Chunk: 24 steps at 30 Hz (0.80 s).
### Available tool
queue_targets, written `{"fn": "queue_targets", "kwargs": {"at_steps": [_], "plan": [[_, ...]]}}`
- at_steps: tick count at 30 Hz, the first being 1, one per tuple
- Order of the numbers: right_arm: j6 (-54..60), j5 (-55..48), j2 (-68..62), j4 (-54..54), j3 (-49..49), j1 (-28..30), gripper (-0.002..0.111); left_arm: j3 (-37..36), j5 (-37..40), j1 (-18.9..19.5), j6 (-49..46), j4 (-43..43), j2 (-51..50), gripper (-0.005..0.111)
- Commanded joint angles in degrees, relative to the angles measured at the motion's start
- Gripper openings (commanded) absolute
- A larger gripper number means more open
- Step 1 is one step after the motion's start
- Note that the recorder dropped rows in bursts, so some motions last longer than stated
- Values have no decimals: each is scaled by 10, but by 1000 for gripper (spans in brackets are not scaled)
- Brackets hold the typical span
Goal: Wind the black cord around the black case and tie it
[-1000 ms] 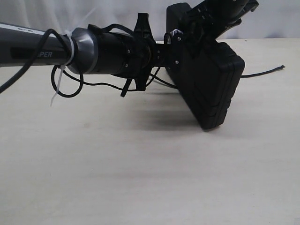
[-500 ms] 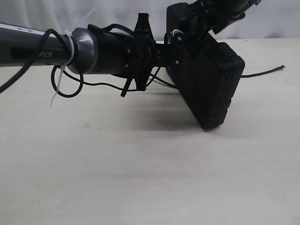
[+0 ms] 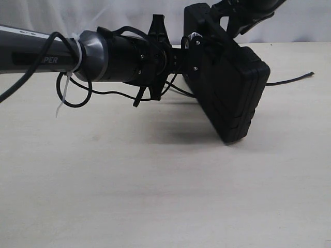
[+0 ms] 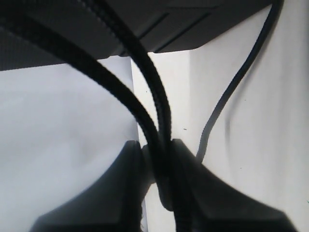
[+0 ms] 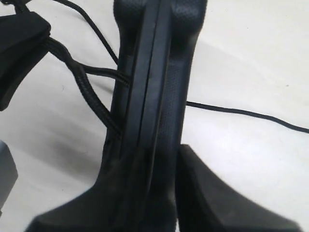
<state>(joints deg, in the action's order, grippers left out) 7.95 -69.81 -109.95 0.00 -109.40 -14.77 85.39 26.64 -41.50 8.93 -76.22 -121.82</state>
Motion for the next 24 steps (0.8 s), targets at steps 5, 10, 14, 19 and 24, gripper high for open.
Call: {"fn": "queue_targets", "kwargs": {"at_steps": [5,10,14,19,24], "plan": [[-12,9,8,-10,1,2,4,-1,-3,-5,-4,4,5,0],[-12,10,8,-9,1,2,4,-1,-3,-5,-14,4,5,0],[-13,10,7,-8,1,2,4,-1,-3,-5,-16,4,5,0],[-14,7,1,-5,2,2,4,-1,-3,-19,-34,0,5,0],[-14,-2,-5,0,3,1,4,-1,-10,-28,-34,-11,5,0]]}}
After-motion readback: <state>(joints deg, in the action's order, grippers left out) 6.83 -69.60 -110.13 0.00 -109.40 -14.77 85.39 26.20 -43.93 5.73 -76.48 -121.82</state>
